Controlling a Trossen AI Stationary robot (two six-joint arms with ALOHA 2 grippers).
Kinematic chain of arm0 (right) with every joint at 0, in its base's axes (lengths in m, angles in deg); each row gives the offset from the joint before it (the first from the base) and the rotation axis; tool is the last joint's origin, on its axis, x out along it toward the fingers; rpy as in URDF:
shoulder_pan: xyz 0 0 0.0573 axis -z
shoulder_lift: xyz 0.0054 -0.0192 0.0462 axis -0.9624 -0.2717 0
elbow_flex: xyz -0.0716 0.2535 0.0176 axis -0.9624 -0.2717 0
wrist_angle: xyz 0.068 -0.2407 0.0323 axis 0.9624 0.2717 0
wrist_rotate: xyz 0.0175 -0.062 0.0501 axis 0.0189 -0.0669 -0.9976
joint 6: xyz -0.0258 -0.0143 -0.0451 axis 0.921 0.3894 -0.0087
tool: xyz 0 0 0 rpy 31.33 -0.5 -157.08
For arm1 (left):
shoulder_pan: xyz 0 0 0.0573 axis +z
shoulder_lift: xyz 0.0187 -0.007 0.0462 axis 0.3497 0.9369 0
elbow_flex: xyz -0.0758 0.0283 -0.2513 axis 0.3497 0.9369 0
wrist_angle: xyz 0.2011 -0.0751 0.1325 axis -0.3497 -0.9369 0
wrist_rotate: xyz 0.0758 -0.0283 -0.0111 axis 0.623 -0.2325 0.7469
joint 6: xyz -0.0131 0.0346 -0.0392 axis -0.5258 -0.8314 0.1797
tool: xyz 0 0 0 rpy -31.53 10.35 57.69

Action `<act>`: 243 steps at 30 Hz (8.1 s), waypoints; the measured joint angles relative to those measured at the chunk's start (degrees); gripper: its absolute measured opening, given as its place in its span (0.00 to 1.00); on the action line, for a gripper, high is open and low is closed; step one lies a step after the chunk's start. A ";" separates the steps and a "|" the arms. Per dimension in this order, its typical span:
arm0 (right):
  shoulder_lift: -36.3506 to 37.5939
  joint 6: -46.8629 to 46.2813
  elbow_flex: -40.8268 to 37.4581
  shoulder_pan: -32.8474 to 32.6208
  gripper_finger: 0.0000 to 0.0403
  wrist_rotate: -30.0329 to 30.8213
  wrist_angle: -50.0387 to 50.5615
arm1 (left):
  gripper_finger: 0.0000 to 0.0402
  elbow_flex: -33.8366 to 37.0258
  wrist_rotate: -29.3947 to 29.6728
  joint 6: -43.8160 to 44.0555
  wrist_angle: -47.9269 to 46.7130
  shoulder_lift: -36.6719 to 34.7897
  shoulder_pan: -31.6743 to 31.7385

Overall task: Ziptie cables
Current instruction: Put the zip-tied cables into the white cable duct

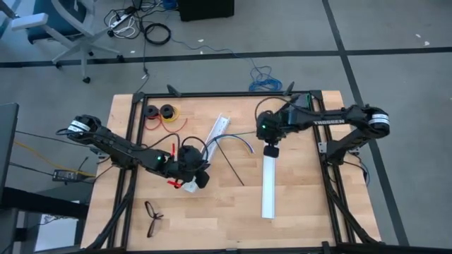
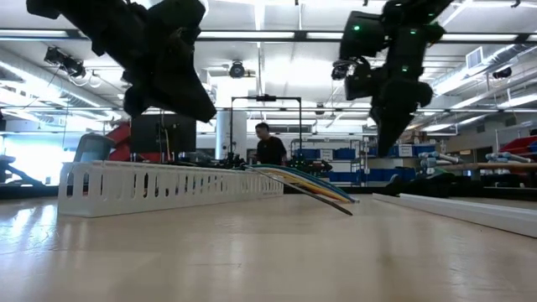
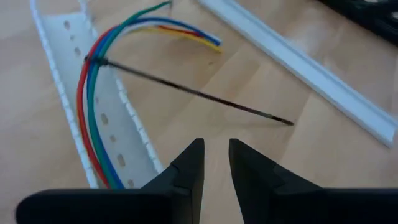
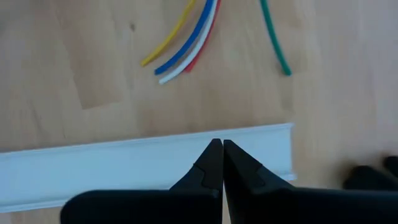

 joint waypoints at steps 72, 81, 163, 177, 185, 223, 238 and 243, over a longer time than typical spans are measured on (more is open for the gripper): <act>-10.23 -11.72 -1.70 -9.02 0.00 -0.05 -31.99 | 0.04 -2.46 -2.33 -24.25 -38.52 7.80 -1.39; -10.64 -6.14 -0.77 -9.64 0.11 -1.13 -32.92 | 0.04 -0.19 -2.12 -18.18 -38.67 7.76 -1.37; -18.40 11.24 18.29 -0.36 0.02 8.27 -1.64 | 0.05 -0.07 -2.13 -16.13 -36.46 7.80 -1.37; -18.56 15.43 10.15 5.48 0.03 -3.80 -9.89 | 0.05 -0.07 -2.17 -16.15 -36.45 7.80 -1.39; -18.64 18.27 8.61 5.50 0.08 -4.72 -14.58 | 0.05 -0.07 -2.19 -16.09 -36.41 7.80 -1.41; -19.77 15.19 20.12 5.02 0.02 -3.12 -4.83 | 0.05 -0.11 -2.52 -15.97 -35.00 7.80 -1.41; -27.28 16.90 20.60 3.07 0.00 -7.05 -11.61 | 0.05 -1.69 -2.90 -15.95 -34.95 7.90 -1.44; -26.09 16.85 20.81 3.12 0.00 -6.11 -11.90 | 0.05 -2.76 -2.16 -15.96 -35.57 7.91 -1.41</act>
